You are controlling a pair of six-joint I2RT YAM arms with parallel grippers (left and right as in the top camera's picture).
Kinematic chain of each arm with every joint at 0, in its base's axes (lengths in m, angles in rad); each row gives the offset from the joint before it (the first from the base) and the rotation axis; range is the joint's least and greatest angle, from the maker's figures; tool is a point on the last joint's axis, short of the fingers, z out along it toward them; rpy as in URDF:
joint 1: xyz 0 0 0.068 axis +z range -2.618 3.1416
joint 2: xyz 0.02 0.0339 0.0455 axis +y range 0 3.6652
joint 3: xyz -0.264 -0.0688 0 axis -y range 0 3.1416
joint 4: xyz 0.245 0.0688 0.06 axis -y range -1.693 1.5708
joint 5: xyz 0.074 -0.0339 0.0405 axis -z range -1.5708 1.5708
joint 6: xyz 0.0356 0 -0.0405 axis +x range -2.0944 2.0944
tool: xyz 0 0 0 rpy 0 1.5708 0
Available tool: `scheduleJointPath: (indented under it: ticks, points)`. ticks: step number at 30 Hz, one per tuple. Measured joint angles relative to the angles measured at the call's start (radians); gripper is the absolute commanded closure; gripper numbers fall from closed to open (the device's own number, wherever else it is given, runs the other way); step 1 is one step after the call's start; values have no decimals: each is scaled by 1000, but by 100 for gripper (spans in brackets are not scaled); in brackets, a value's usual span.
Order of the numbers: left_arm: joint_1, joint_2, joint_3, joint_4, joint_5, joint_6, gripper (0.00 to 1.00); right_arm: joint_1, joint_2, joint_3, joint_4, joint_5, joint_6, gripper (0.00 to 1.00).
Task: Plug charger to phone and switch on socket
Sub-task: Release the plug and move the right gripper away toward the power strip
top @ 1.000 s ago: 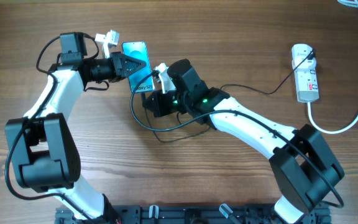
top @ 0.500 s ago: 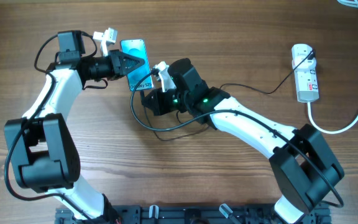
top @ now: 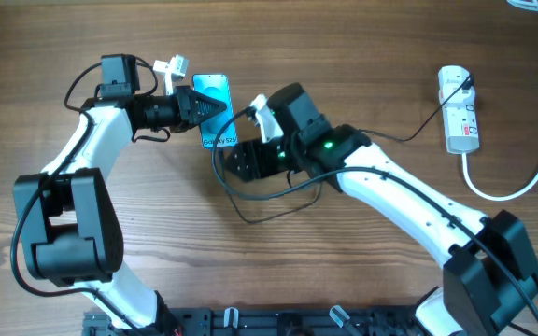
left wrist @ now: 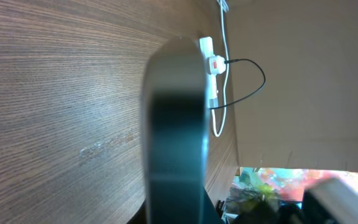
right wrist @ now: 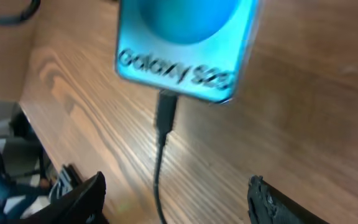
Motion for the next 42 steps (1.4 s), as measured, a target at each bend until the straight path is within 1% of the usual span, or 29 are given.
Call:
scheduleJointPath:
  ticks: [5, 9, 11, 13, 22, 24, 25, 33, 34, 35, 36, 40, 42]
  points:
    - [-11, 0, 0, 0, 0, -16, 96, 79, 10, 0, 32, 40, 25, 27]
    - [-59, 0, 0, 8, 23, -22, 96, 92, 40, 0, 64, 76, 62, 40]
    - [-71, 0, 0, 11, 26, -23, 96, 92, 62, 0, 63, 85, 84, 43]
    - [-70, 0, 0, 11, 28, -23, 96, 92, 70, 0, 64, 95, 92, 51]
    - [-70, 0, 0, 11, 6, -23, 96, 90, 70, 0, 83, 136, 103, 55]
    - [-70, 0, 0, 11, -8, -23, 96, 84, 70, 0, 95, 136, 106, 64]
    - [-70, 0, 0, 11, -8, -23, 96, 82, 70, 0, 95, 136, 113, 68]
    - [-70, 0, 0, 12, -8, -23, 96, 78, 70, 0, 90, 132, 172, 69]
    - [-70, 0, 0, 15, -8, -23, 96, 78, 70, 0, 86, 132, 182, 69]
    - [-70, 0, 0, 19, -7, -23, 96, 78, 70, 0, 82, 132, 187, 73]
    - [-70, 0, 0, 19, -7, -23, 96, 78, 70, 0, 72, 132, 193, 75]
    - [-70, 0, 0, 23, -6, -23, 96, 78, 70, 0, 57, 132, 204, 75]
    - [-70, 0, 0, 23, -4, -23, 96, 78, 71, 0, 57, 132, 208, 78]
